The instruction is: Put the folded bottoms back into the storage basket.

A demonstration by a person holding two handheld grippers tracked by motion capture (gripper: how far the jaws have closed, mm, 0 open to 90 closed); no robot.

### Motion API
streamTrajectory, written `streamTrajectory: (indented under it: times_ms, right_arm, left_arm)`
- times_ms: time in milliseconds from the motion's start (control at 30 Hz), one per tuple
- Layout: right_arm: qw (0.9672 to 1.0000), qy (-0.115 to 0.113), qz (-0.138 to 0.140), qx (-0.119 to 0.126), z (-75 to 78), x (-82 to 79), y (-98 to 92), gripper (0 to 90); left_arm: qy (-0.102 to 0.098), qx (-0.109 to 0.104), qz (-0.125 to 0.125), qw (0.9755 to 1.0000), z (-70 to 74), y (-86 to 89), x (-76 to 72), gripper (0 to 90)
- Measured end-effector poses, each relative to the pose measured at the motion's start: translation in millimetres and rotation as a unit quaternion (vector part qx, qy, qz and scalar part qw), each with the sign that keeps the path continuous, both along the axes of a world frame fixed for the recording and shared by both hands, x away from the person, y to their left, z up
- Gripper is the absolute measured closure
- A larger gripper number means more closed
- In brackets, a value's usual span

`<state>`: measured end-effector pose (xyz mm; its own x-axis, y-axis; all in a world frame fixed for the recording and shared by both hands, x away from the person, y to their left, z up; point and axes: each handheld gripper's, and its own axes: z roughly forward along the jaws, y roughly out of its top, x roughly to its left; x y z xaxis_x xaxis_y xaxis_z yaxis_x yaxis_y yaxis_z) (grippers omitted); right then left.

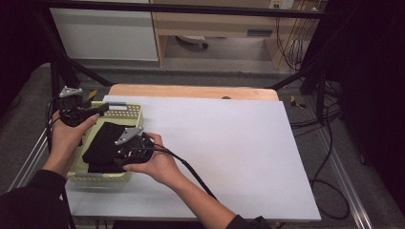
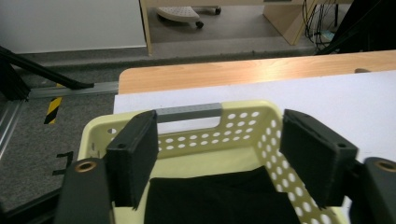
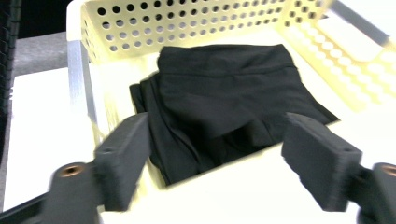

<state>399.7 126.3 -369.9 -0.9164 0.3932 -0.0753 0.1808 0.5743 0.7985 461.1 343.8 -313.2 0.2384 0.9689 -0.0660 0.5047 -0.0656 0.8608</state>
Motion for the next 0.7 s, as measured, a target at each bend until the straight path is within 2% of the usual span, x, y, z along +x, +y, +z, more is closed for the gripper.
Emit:
streamTrajectory:
  times_ms: [200, 333, 533, 633, 700]
  right_arm:
    - [0.9994, -0.010, -0.032, 0.001, 5.9, -8.7, -34.8, 9.8]
    - [0.9987, -0.012, -0.050, -0.006, 5.2, -13.0, -54.4, 7.0]
    - [0.9963, -0.009, -0.086, 0.007, 3.6, -18.7, -86.5, 5.2]
    - [0.9951, -0.008, -0.098, 0.015, 4.8, -18.6, -102.0, 5.0]
    - [0.9941, -0.003, -0.107, 0.021, 6.8, -16.9, -112.6, 4.8]
  left_arm:
    - [-0.014, -0.007, -0.005, 0.9999, 8.2, -14.6, -21.9, 18.2]
    - [-0.018, -0.022, -0.013, 0.9995, 8.9, -24.4, -37.1, 13.3]
    - [-0.032, -0.018, -0.031, 0.9988, 11.1, -37.9, -61.8, 11.3]
    - [-0.039, -0.017, -0.042, 0.9982, 6.5, -46.7, -78.7, 9.7]
    - [-0.040, -0.020, -0.047, 0.9979, -1.6, -52.3, -90.6, 8.7]
